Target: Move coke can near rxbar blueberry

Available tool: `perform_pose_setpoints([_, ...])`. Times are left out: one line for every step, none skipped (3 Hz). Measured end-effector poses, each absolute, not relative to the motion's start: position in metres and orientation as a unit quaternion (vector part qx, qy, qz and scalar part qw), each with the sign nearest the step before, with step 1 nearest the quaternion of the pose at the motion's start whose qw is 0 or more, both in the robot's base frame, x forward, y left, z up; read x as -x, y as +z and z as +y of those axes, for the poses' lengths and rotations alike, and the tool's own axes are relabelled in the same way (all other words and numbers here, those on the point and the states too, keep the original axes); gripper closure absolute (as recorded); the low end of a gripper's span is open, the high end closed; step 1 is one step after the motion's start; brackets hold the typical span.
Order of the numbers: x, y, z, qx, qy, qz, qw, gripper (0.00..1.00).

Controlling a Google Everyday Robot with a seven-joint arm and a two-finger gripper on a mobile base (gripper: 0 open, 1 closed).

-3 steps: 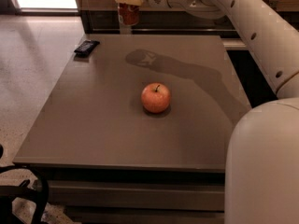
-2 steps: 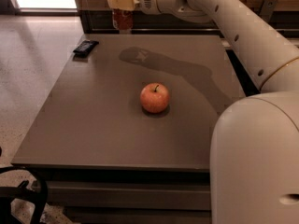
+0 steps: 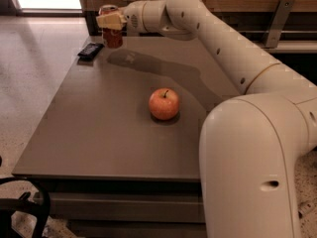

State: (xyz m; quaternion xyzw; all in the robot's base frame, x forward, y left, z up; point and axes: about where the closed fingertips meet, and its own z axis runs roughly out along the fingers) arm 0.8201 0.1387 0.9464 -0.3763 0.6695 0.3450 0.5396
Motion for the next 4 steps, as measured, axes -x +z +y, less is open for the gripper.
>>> perform_pose_setpoints([-0.828,0.912,0.159,0.387,0.325,0.687,0.522,1.00])
perform_pose_setpoints([-0.834,0.894,0.166,0.392,0.307,0.694,0.519,1.00])
perform_pose_setpoints([-0.834,0.893,0.167,0.393,0.308,0.694,0.518,0.96])
perform_pose_setpoints([-0.833,0.892,0.170,0.394,0.309,0.694,0.517,0.74])
